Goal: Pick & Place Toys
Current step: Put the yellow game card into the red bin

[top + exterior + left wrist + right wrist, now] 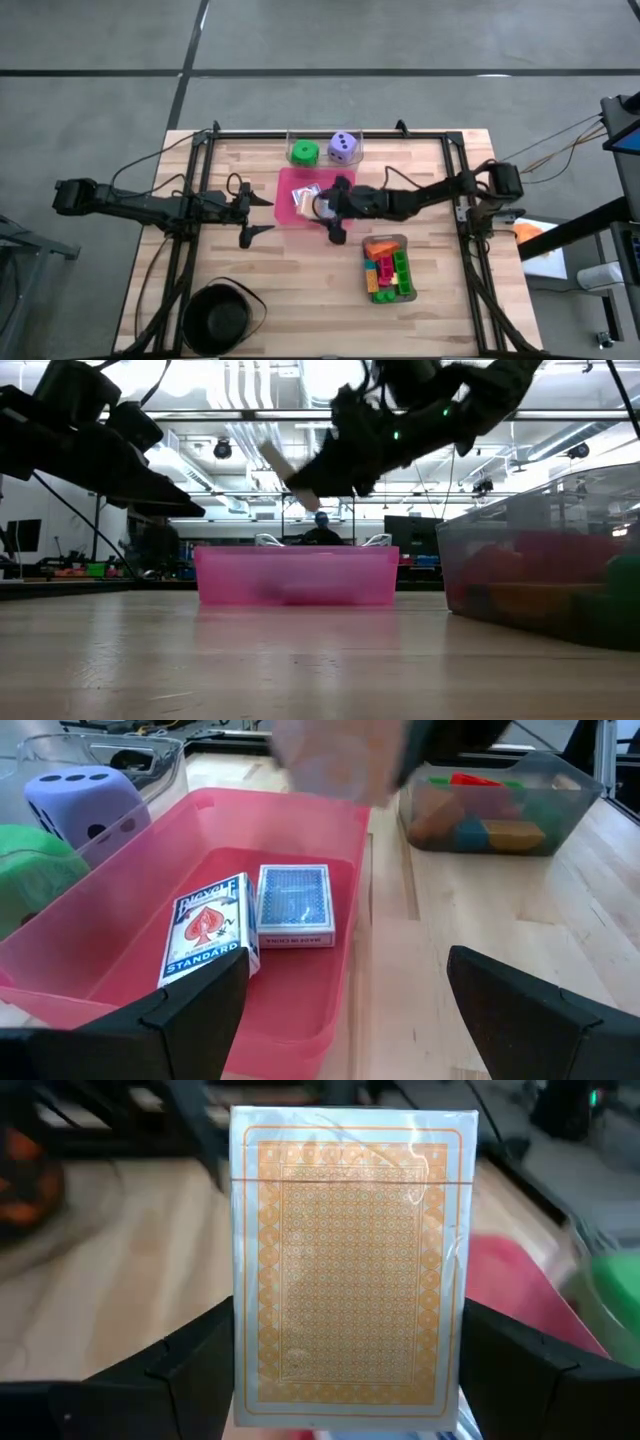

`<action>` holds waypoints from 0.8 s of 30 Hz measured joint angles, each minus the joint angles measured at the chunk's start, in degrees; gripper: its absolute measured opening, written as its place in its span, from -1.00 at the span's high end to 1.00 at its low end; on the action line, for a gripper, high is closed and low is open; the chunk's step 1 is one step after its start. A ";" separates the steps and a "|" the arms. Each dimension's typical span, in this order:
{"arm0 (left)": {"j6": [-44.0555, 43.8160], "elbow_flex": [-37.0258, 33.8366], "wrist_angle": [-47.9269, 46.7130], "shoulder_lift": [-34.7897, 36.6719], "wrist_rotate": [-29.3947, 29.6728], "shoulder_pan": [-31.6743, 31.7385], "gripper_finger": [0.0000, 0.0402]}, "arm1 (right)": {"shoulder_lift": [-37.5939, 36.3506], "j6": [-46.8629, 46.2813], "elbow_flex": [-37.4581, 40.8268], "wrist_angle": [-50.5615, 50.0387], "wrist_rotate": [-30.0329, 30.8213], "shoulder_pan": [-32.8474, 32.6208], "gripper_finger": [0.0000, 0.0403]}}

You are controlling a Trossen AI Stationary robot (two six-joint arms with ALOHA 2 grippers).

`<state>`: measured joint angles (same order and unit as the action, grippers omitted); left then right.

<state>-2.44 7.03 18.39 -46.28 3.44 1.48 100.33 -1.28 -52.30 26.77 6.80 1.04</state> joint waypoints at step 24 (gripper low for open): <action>0.02 0.00 -0.06 0.00 0.00 0.00 -0.70 | 1.81 -2.23 -1.81 -22.18 -1.87 10.49 -0.75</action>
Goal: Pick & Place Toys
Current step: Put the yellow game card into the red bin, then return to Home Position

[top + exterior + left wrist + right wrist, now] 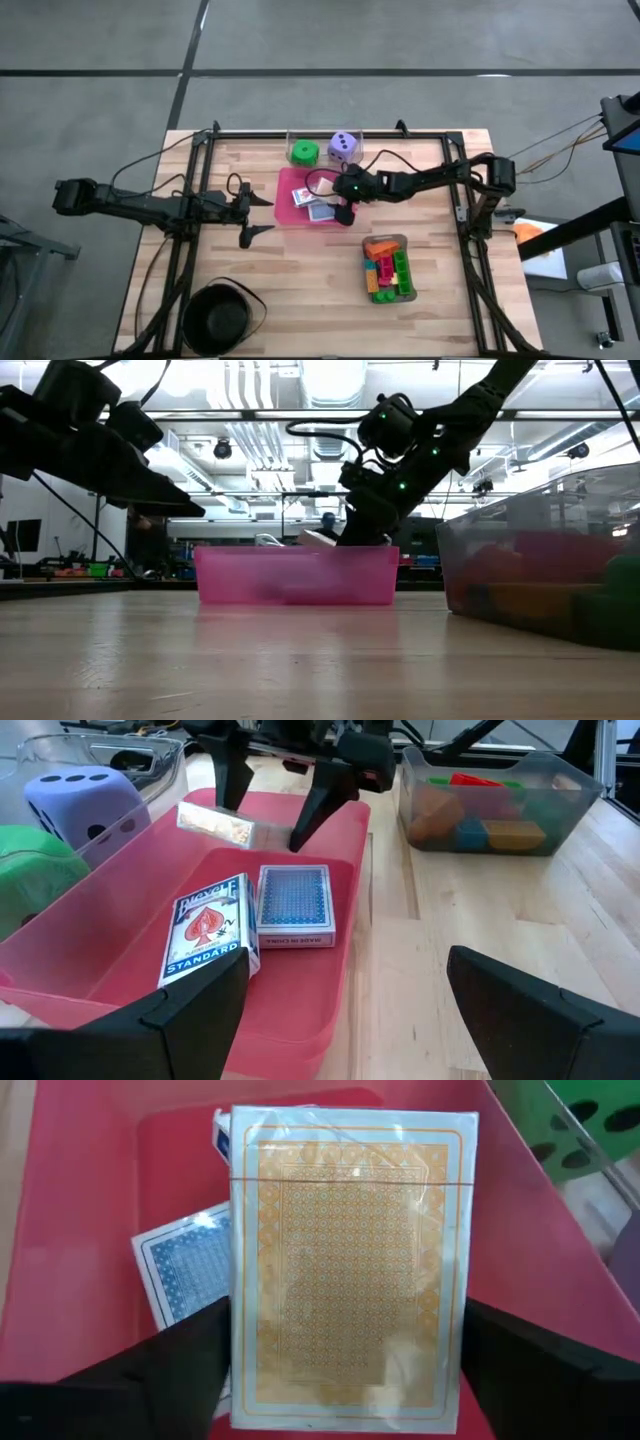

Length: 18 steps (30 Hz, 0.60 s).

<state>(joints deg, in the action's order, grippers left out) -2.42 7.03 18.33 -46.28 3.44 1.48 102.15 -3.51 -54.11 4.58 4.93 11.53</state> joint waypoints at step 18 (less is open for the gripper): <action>0.00 0.00 -0.02 0.00 0.00 0.00 -0.70 | 0.00 -0.67 -0.02 7.81 -2.66 -1.12 -0.76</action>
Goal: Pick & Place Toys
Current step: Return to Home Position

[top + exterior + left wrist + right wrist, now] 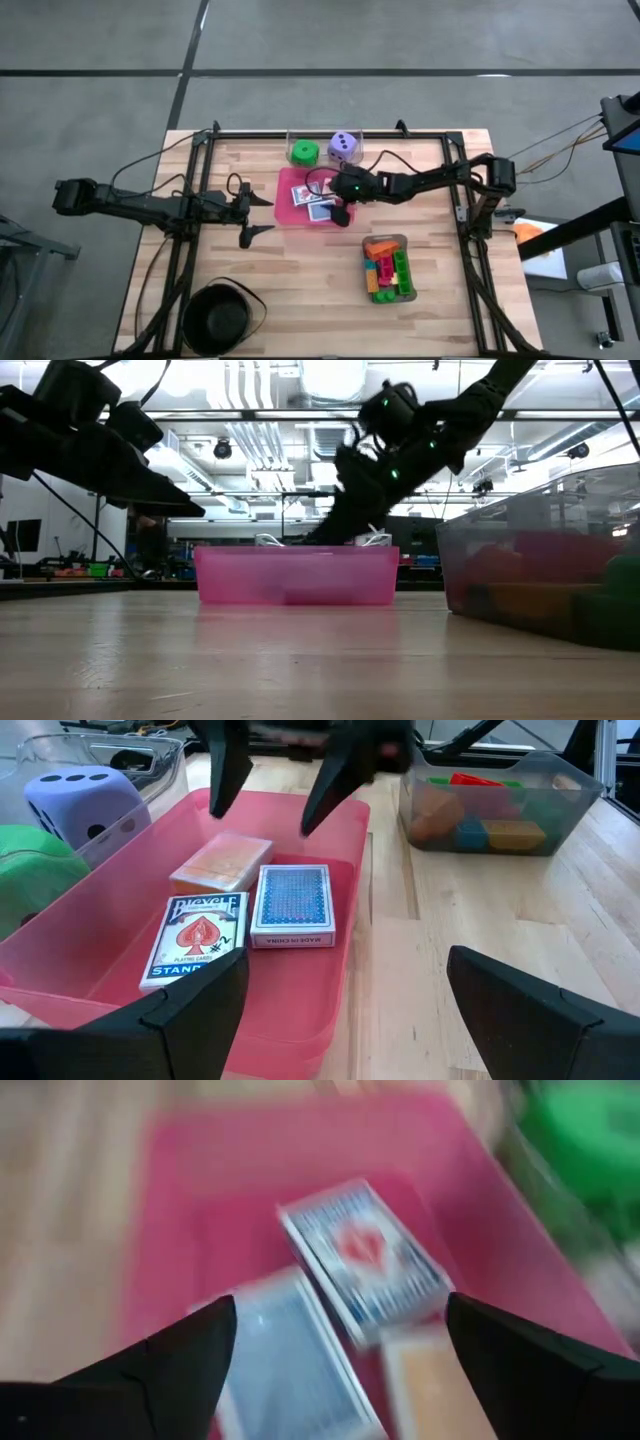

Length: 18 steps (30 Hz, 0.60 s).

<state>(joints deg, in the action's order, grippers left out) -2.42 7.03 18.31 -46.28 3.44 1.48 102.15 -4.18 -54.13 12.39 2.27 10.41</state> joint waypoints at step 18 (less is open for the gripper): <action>0.03 -4.60 7.58 0.04 0.02 -0.02 -0.70 | -0.05 5.42 0.00 36.09 -3.68 -5.73 -0.32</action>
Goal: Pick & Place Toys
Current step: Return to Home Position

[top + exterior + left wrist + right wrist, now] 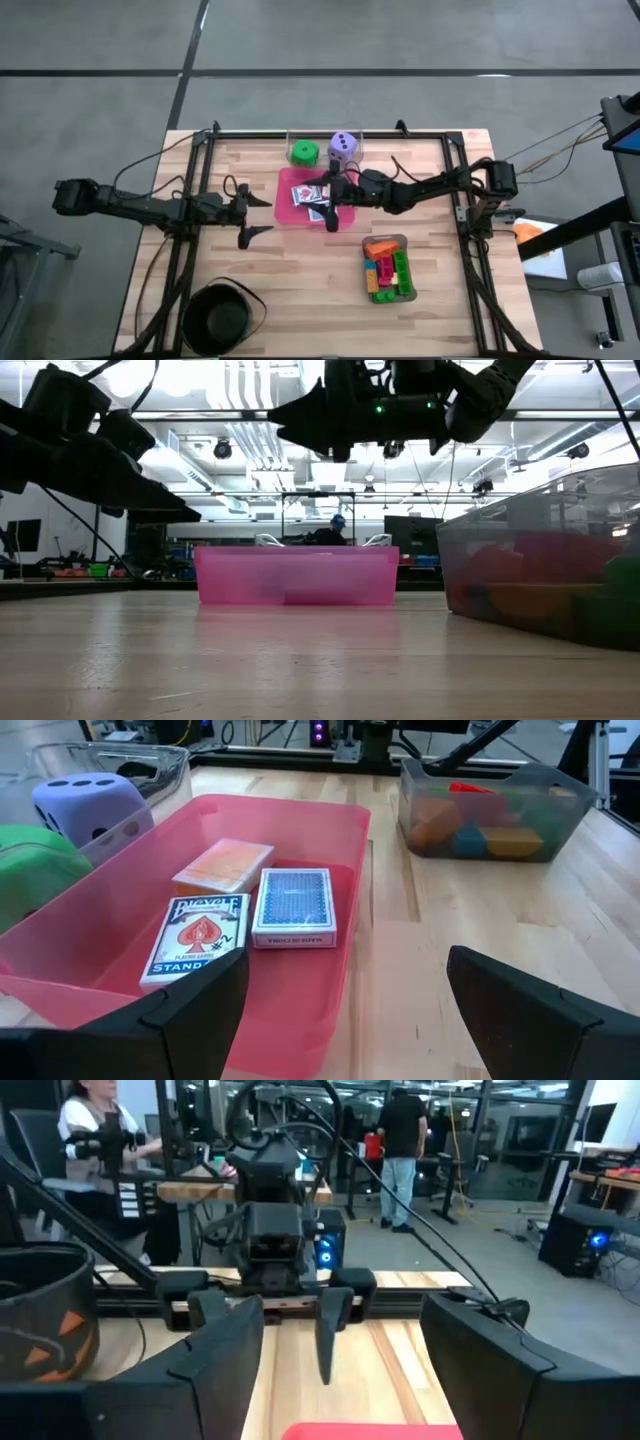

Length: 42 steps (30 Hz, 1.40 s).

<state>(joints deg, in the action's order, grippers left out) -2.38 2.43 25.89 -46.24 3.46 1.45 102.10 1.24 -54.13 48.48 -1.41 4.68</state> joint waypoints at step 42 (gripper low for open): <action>-2.13 0.01 -2.25 0.00 -0.02 0.13 -0.70 | -51.96 5.02 43.95 5.30 -2.90 -5.98 -0.29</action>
<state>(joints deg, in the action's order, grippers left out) -4.51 2.44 23.64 -46.24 3.44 1.58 50.14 6.26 -10.18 53.78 -4.32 -1.30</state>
